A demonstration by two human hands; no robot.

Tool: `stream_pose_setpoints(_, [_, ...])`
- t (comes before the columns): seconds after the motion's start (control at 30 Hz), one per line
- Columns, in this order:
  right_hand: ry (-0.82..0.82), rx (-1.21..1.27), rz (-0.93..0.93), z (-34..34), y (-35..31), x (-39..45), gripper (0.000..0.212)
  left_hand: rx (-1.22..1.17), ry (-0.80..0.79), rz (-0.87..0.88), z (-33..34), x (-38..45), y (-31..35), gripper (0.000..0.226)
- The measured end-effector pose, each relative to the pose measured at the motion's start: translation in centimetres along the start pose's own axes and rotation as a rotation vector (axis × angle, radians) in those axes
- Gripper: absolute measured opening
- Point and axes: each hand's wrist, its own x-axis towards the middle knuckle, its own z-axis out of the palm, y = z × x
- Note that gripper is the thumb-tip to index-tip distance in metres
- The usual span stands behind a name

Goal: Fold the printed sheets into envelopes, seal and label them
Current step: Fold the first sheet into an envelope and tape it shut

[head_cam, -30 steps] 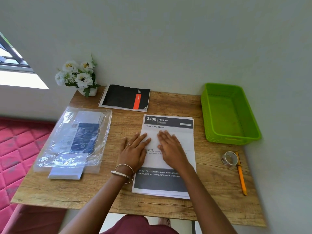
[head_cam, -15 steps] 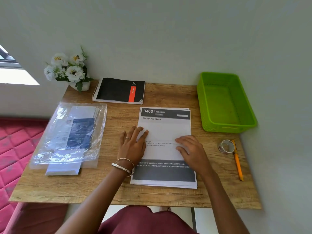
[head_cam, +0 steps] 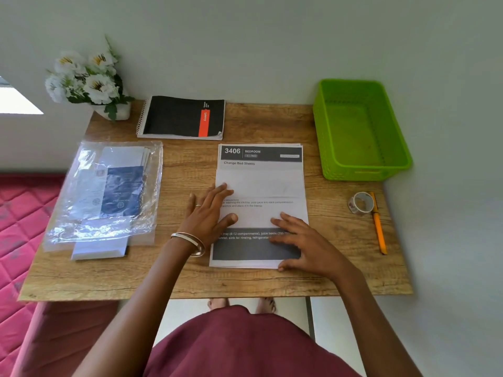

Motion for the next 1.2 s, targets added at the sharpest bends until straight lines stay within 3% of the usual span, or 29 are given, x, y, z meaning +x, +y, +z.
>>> stream_pose_setpoints(0.23, [-0.096, -0.186, -0.047, -0.7, -0.4, -0.2, 0.055, -0.15, -0.035, -0.01, -0.4, -0.3, 0.1, 0.071])
stream_pose_setpoints(0.63, [-0.027, -0.398, -0.2, -0.5, 0.8, -1.5, 0.05, 0.057, 0.004, -0.029, 0.5, -0.2, 0.1, 0.073])
stream_pose_setpoints(0.8, [0.071, -0.566, -0.32, 0.2, 0.7, -1.6, 0.055, 0.083, 0.025, -0.037, 0.6, -0.2, 0.5, 0.074])
stream_pose_setpoints(1.03, [0.264, -0.498, -0.346, 0.0, -0.2, -1.2, 0.058, 0.054, -0.004, -0.046, 0.2, -0.1, 0.5, 0.073])
stream_pose_setpoints(1.2, [0.498, -0.338, -0.162, -1.2, -0.9, 0.5, 0.039, -0.264, -0.028, -0.123, -1.5, 0.4, 0.4, 0.085])
